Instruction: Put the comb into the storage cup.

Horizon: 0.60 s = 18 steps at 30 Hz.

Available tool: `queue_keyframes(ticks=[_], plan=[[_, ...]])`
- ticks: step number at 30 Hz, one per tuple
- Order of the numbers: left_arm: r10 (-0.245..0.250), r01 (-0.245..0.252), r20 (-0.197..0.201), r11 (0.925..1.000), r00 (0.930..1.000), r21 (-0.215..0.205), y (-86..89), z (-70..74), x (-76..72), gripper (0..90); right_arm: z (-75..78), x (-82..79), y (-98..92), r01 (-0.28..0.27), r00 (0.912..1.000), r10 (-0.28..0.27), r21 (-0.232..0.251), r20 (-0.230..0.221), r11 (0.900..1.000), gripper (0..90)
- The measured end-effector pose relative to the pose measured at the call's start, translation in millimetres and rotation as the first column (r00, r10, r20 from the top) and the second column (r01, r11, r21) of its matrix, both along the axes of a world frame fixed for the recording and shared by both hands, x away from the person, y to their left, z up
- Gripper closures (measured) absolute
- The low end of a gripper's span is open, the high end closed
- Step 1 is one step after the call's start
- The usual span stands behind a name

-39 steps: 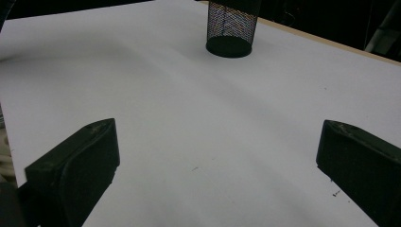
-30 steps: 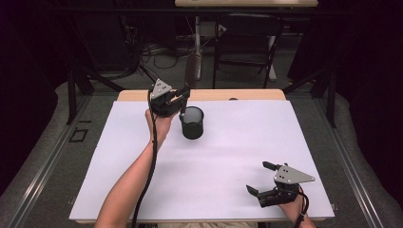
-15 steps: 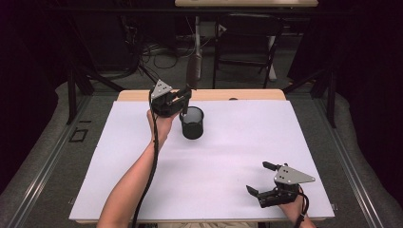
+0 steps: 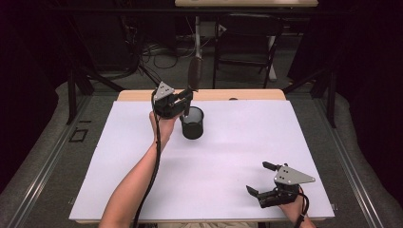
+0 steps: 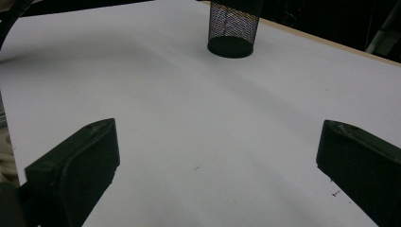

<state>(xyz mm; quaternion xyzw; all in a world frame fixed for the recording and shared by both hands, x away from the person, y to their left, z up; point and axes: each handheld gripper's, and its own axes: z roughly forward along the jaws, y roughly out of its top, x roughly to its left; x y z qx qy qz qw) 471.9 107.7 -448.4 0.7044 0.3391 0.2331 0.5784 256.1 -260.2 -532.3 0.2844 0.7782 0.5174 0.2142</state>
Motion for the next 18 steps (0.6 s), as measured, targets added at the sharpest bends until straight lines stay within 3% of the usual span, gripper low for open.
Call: queue_keyframes(ticks=[18], plan=[[-0.009, 0.009, -0.004, 0.9997, 1.0000, 0.024, -4.1, -9.3, 3.5, 72.3, 0.0, 0.1, -0.1, -0.002, 1.0000, 0.002, -0.004, -0.006, 1.000, 0.0]])
